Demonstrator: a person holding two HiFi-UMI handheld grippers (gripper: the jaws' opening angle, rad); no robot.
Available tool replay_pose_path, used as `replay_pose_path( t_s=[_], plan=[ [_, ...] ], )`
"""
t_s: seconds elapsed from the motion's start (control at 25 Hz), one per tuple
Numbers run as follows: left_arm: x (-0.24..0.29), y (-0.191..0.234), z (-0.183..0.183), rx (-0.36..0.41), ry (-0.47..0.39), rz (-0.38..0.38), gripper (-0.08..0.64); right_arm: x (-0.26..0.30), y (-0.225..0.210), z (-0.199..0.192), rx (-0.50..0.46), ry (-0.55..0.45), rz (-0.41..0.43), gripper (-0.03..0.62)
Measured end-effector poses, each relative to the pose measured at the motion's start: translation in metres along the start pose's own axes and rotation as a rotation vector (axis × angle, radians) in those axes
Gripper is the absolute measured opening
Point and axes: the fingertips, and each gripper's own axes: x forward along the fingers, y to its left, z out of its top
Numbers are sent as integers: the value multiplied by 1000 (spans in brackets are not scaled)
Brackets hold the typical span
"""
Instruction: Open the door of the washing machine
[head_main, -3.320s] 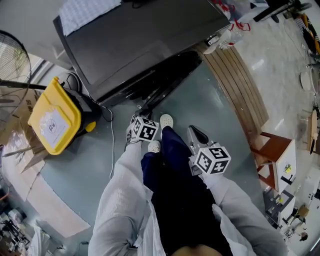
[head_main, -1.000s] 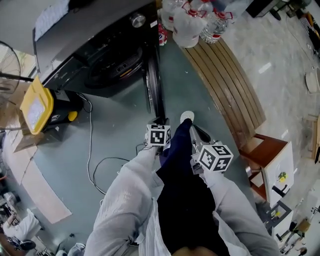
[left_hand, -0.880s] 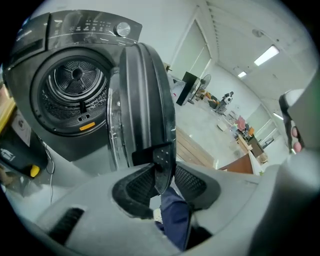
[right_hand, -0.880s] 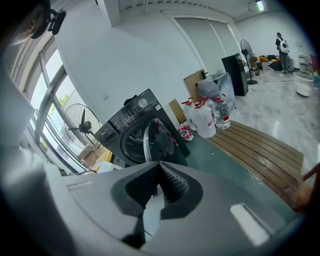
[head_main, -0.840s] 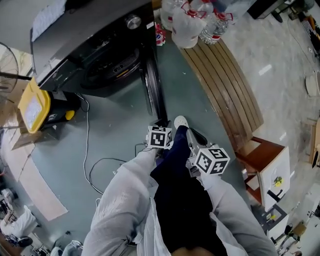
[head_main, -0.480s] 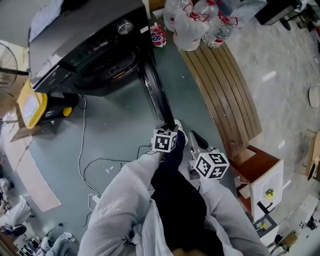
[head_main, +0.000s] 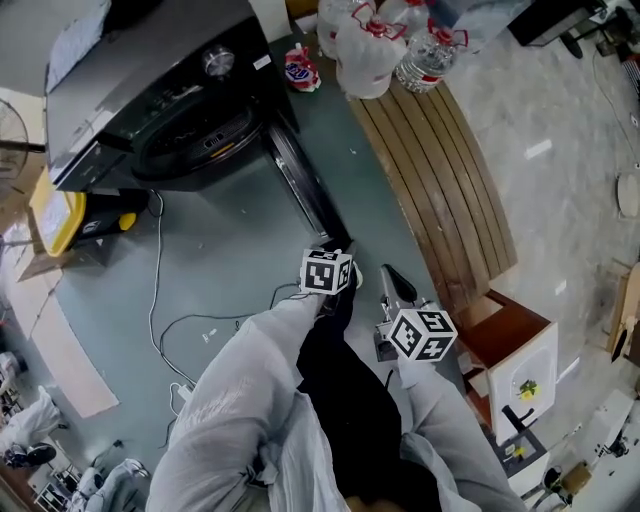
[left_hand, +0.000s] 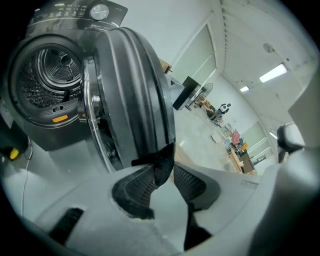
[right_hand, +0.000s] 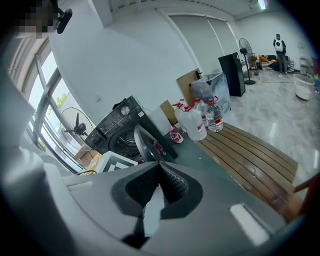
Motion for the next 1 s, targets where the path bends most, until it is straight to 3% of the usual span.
replay_pose_path(
  t_s=[0.24,0.4,0.64,0.8,1.0],
  plan=[
    [4,-5,1,-16,20,-14,123,-11,-6,0,11,16,-14,11],
    [-1,-18,-3,-69,63,-117,255,-6,1,3,-21,30,11,9],
    [-48,-32,-19,-56,75,-228,293,-7,32,26,-85,-25,71,10],
    [-113,-29,-11,-41,-15,-282,278,-14,68,37,-122,-67,123,10],
    [-214,-13,21,18,-228,-292,232,-36,123,39,-143,-124,191,9]
  ],
)
